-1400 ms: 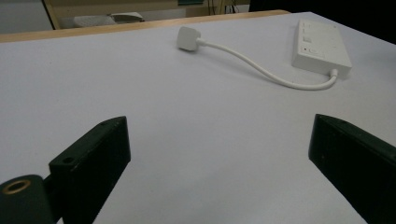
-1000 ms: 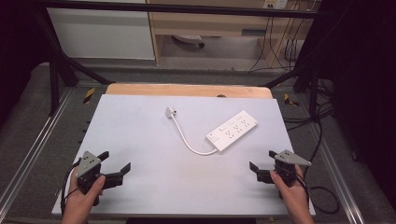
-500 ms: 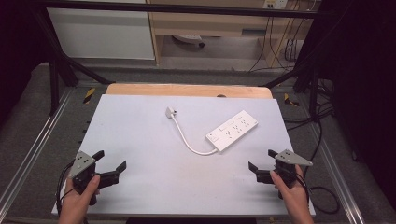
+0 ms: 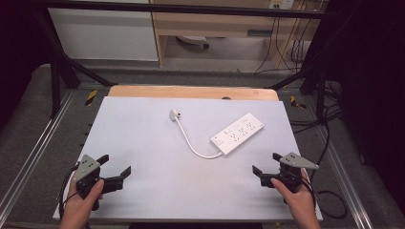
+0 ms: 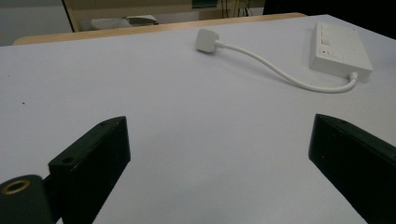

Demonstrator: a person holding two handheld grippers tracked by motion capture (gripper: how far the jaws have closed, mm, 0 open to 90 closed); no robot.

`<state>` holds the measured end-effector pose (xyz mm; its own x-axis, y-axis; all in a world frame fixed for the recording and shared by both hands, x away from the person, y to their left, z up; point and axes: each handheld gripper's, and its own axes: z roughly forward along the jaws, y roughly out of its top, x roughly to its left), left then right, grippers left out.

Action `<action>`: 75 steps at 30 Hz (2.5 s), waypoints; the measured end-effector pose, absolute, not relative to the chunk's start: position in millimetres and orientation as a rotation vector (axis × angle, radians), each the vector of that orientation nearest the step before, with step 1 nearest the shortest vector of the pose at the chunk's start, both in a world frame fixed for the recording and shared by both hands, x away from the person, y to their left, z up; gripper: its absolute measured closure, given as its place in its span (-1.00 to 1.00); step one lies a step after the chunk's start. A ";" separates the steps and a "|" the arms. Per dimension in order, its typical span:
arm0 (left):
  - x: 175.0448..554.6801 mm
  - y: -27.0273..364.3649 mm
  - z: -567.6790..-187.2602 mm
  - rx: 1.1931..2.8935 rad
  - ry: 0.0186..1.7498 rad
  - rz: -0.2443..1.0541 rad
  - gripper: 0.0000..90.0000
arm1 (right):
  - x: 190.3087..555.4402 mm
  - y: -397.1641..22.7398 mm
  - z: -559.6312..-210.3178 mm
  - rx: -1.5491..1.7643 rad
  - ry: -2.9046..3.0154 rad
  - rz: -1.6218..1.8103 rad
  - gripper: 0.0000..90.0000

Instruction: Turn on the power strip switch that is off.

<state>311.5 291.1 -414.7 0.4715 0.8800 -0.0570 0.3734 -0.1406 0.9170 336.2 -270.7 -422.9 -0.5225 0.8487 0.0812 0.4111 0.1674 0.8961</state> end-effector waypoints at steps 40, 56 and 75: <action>311.8 286.9 -418.3 1.765 1.065 0.620 -0.87 | 355.2 -245.7 -380.1 1.145 2.047 1.340 -0.88; 311.9 285.3 -419.2 1.777 1.054 0.609 -0.88 | 365.8 -239.9 -370.9 1.141 2.062 1.338 -0.91; 312.6 284.6 -421.0 1.794 1.061 0.593 -0.87 | 387.3 -227.0 -355.5 1.108 2.086 1.339 -0.92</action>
<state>312.6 284.6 -421.0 0.5086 0.8595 -0.0510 0.4066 -0.1875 0.8942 387.3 -227.0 -355.5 -0.5926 0.8027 0.0666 0.3949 0.2175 0.8926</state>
